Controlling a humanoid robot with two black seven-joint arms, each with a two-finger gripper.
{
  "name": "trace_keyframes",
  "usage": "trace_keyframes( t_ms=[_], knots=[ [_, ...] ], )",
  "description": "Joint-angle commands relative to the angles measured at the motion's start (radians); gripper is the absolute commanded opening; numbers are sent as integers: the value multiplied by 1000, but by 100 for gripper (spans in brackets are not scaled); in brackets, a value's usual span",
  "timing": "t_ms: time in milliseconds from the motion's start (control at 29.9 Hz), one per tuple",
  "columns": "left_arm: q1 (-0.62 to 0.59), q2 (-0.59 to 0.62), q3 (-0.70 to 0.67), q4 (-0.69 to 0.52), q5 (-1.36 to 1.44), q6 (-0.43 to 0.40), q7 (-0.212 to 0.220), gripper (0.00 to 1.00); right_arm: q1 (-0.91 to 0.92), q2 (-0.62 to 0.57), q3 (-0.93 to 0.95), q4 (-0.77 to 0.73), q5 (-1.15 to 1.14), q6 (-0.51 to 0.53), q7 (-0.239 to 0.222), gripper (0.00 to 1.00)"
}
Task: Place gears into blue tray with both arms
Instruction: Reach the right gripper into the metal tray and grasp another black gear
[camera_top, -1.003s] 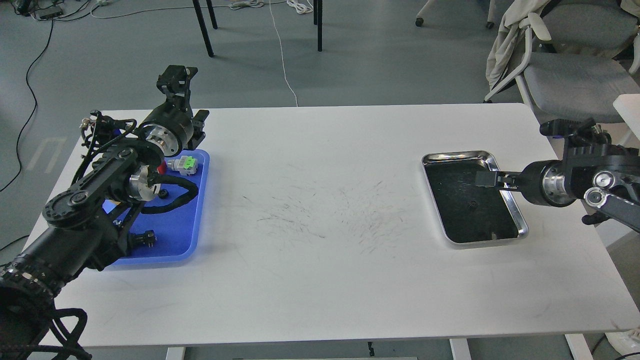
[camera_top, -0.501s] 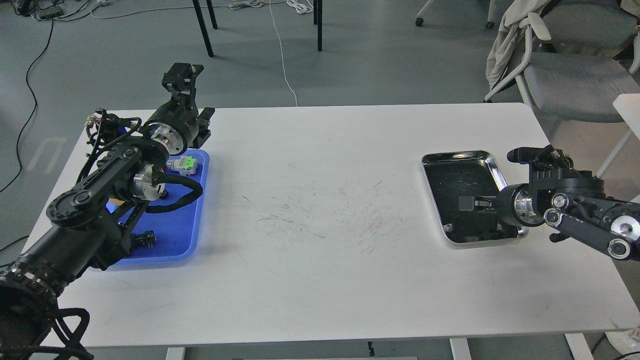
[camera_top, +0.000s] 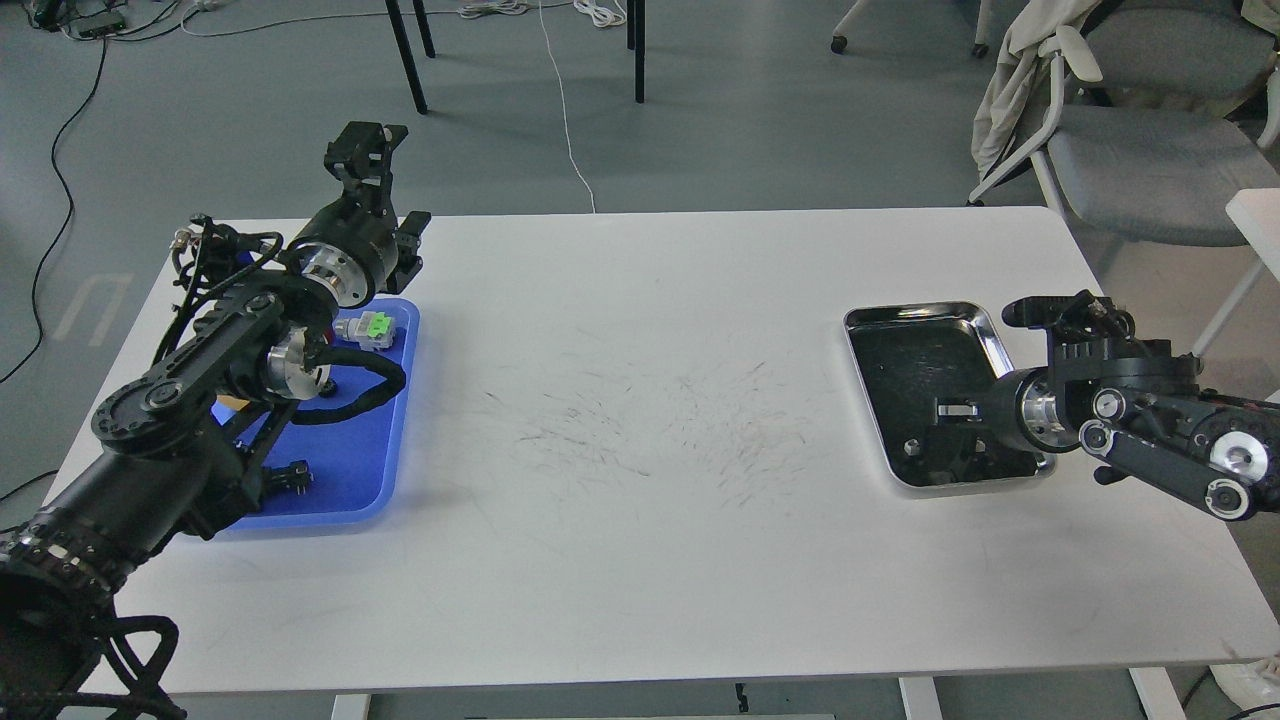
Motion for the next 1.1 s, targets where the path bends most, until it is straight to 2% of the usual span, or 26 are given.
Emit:
trace_keyframes(
  t_ms=[0, 267, 501, 635, 869, 1003, 1069],
  knots=[
    [1, 0, 0, -1, 0, 0, -1, 99, 14, 1, -17, -1, 0, 2, 1, 37],
    [1, 2, 0, -1, 0, -2, -2, 99, 25, 14, -37, -3, 0, 5, 3, 12],
    [1, 3, 0, -1, 0, -2, -1, 99, 39, 13, -45, 2, 0, 5, 20, 2],
    [1, 2, 0, -1, 0, -2, -2, 99, 85, -1, -39, 32, 9, 3, 23, 2],
    [1, 3, 1, -1, 1, -2, -1, 99, 267, -105, 26, 218, 99, -4, 35, 2],
    [1, 5, 1, -1, 1, -2, -1, 99, 381, -107, 21, 227, 188, 3, 35, 2],
    [1, 7, 1, -1, 1, -2, -1, 99, 395, -101, 20, 226, 193, 3, 35, 6]
  ],
)
